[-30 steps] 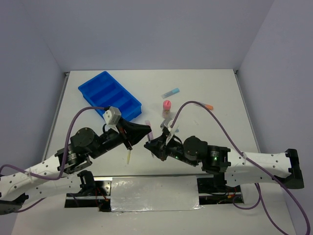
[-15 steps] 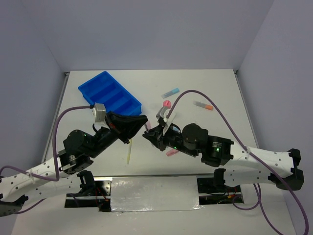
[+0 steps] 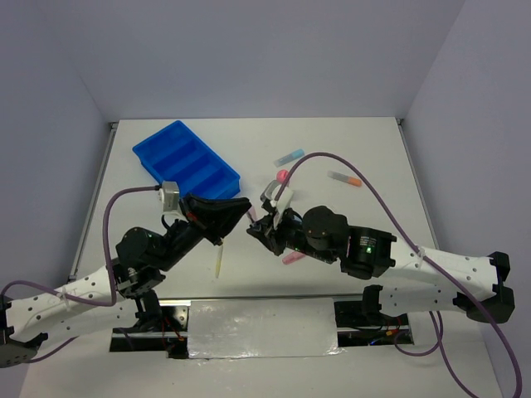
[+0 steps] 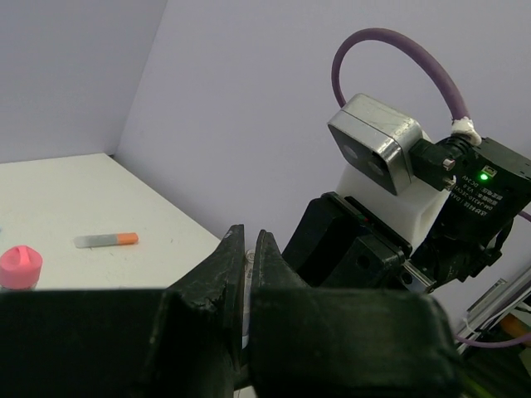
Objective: Sort the stationery into containers
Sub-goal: Close the pen cap on the pen.
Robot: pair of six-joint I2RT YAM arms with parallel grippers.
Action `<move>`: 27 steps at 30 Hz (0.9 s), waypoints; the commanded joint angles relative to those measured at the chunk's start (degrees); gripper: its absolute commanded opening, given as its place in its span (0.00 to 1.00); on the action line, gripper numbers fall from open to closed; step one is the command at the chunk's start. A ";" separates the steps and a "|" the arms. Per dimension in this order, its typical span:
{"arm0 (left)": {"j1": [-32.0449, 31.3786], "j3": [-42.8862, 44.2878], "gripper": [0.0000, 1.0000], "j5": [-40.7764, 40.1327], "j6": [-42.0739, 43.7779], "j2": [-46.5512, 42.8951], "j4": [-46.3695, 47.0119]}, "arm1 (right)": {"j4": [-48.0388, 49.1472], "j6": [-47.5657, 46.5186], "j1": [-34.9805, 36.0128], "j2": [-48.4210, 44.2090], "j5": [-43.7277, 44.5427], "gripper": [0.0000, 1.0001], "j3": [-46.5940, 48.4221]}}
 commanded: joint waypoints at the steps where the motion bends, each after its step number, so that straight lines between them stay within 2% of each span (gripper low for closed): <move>1: -1.57 -6.63 0.00 9.28 -2.92 3.06 -17.57 | 23.19 -0.78 -0.96 -2.21 1.21 0.00 7.97; 11: -1.57 -11.72 0.00 10.87 -5.91 4.64 -12.82 | 23.89 -0.08 -1.93 -0.81 -0.11 0.00 10.17; 21: -1.66 -12.08 0.00 9.82 -5.99 5.95 -13.17 | 26.88 1.59 -4.04 0.16 -2.05 0.00 12.98; 24: -1.66 -11.03 0.00 8.07 -5.82 5.52 -14.83 | 25.92 0.63 -3.95 1.04 -3.18 0.00 13.77; 26: -1.66 -7.62 0.00 3.77 -5.82 4.12 -17.63 | 24.07 0.54 -3.95 1.48 -4.32 0.00 12.64; 27: -1.74 -6.03 0.04 2.01 -5.65 3.77 -21.57 | 23.80 0.71 -4.04 1.65 -4.59 0.00 10.37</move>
